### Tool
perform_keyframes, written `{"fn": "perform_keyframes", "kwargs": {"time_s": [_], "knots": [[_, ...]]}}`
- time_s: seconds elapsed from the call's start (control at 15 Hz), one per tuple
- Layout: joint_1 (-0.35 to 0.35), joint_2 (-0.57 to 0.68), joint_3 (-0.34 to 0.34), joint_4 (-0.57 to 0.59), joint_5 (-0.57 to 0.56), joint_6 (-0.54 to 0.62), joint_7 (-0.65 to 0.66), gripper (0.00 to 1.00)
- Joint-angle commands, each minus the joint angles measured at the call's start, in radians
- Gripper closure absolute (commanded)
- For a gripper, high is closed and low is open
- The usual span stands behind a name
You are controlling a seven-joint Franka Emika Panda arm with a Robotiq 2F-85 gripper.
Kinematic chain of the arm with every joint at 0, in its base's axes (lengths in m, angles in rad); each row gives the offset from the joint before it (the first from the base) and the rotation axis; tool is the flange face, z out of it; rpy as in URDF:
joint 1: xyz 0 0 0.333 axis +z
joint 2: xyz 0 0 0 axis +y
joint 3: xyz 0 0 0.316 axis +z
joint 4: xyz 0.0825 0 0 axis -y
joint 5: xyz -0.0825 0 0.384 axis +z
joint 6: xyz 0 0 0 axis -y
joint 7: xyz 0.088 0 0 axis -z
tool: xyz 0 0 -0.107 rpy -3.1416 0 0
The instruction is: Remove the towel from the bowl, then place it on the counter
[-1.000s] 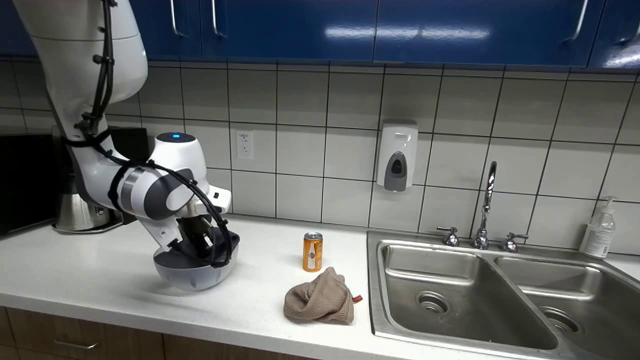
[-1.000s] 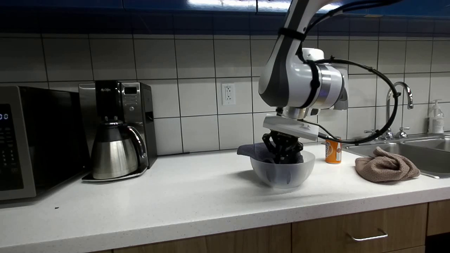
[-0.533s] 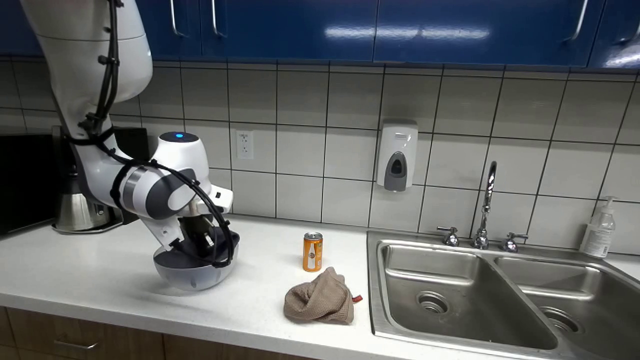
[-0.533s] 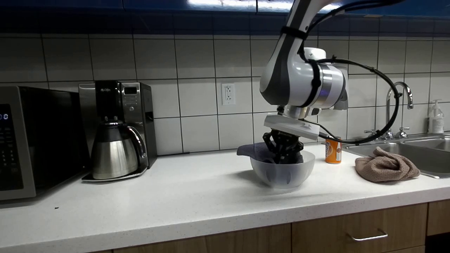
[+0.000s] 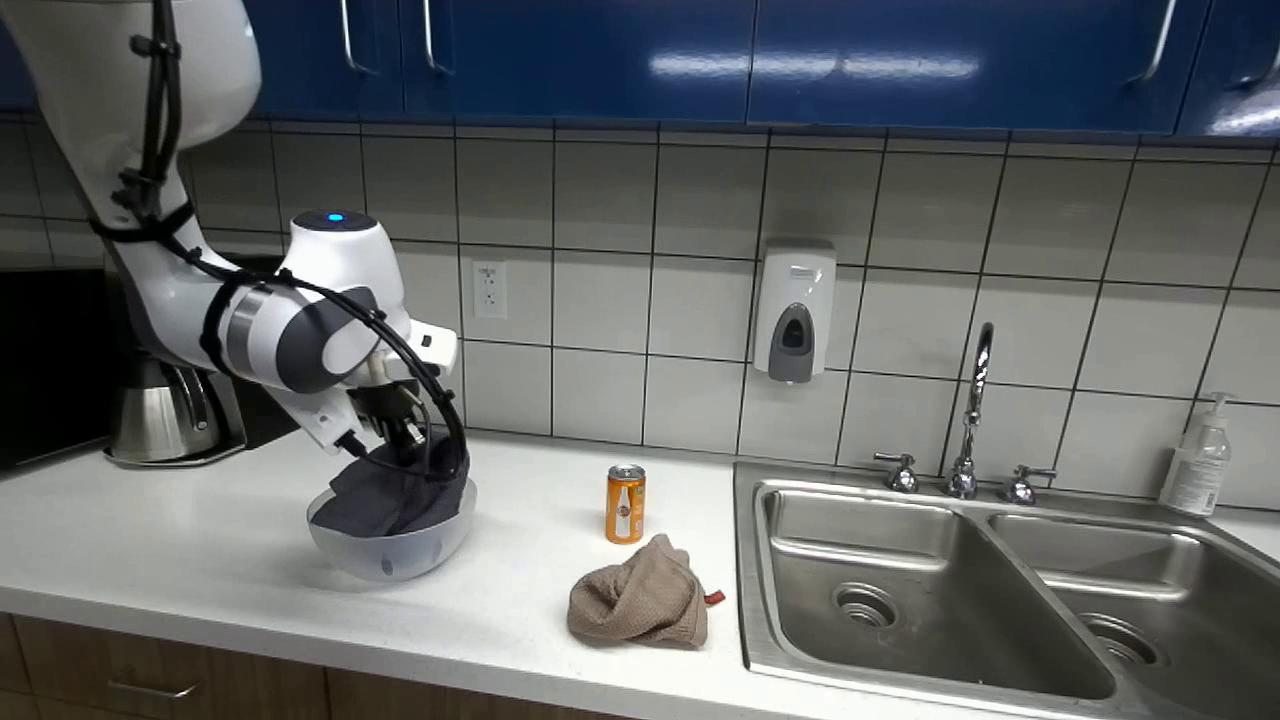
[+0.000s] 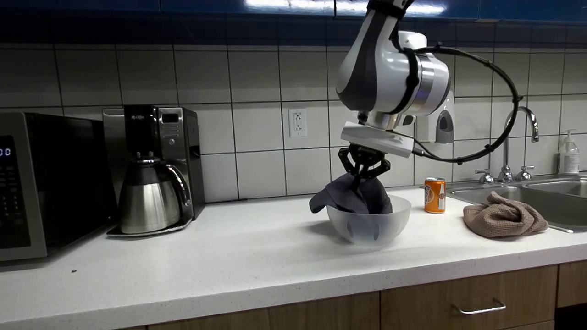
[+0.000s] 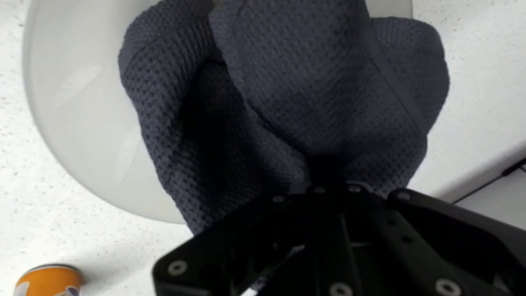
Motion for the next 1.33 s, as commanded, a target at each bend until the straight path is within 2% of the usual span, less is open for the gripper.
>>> {"fn": "perform_keyframes", "kwargs": {"time_s": [0.0, 0.27, 0.67, 0.93, 1.27], "knots": [[0.025, -0.132, -0.017, -0.078, -0.039, -0.034, 0.012, 1.0], [0.032, -0.247, -0.008, -0.155, -0.088, -0.039, 0.033, 1.0], [0.0, -0.45, 0.043, -0.242, -0.175, -0.1, 0.086, 1.0], [-0.011, -0.576, 0.076, -0.259, -0.189, -0.17, 0.111, 1.0], [-0.023, -0.675, 0.116, -0.238, -0.174, -0.245, 0.106, 1.0]]}}
